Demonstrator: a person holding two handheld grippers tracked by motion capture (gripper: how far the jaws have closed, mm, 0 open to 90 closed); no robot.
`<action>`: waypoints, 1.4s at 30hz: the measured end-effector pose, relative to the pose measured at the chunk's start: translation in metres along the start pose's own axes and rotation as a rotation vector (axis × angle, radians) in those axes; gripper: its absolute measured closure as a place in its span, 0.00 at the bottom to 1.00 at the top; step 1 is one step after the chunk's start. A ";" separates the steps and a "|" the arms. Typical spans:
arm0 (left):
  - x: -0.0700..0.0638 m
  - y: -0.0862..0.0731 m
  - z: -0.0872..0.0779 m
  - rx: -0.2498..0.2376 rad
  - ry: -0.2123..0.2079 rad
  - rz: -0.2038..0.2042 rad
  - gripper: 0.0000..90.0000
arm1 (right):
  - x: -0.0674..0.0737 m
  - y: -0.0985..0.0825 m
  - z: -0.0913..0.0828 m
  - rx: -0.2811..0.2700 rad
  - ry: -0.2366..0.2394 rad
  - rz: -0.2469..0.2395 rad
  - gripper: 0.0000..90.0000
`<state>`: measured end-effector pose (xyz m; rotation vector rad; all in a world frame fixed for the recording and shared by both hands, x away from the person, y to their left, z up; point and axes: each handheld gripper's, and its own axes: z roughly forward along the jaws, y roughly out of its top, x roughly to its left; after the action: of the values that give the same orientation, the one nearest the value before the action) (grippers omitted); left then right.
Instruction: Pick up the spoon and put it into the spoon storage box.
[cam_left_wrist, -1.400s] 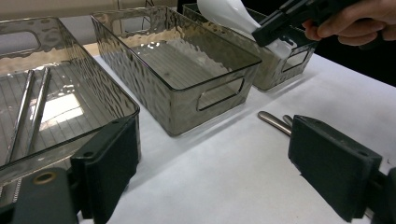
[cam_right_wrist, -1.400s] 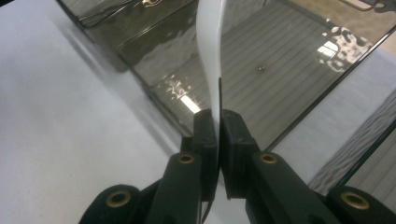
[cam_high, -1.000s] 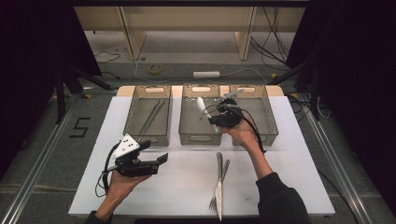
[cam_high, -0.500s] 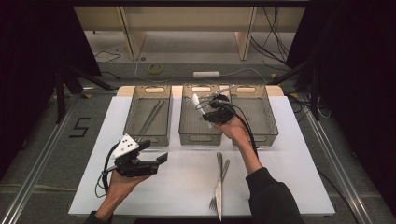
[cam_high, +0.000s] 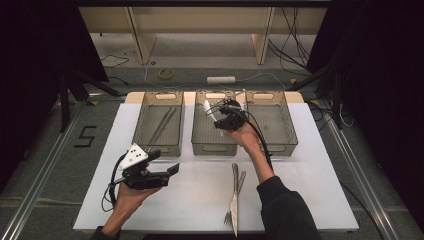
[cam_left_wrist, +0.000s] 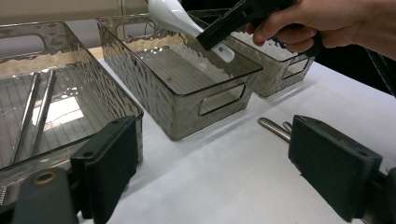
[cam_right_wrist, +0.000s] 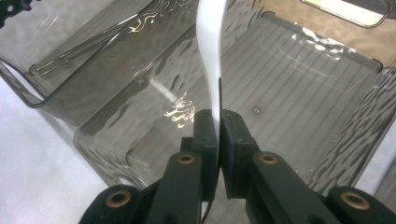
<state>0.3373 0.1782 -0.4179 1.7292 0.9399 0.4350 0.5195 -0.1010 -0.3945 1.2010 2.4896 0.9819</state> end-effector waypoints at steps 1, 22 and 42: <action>0.000 0.000 0.000 0.002 0.000 0.001 0.17 | 0.000 0.000 0.001 0.004 0.002 0.003 0.96; 0.001 0.000 0.000 0.005 0.002 0.005 0.17 | 0.002 -0.004 0.029 0.073 -0.003 0.030 0.95; 0.000 0.000 0.000 0.001 0.006 0.006 0.17 | 0.020 -0.026 -0.020 -0.051 0.128 -0.049 0.49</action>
<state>0.3373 0.1787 -0.4181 1.7329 0.9399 0.4434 0.4815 -0.1066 -0.3938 1.0884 2.5603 1.1355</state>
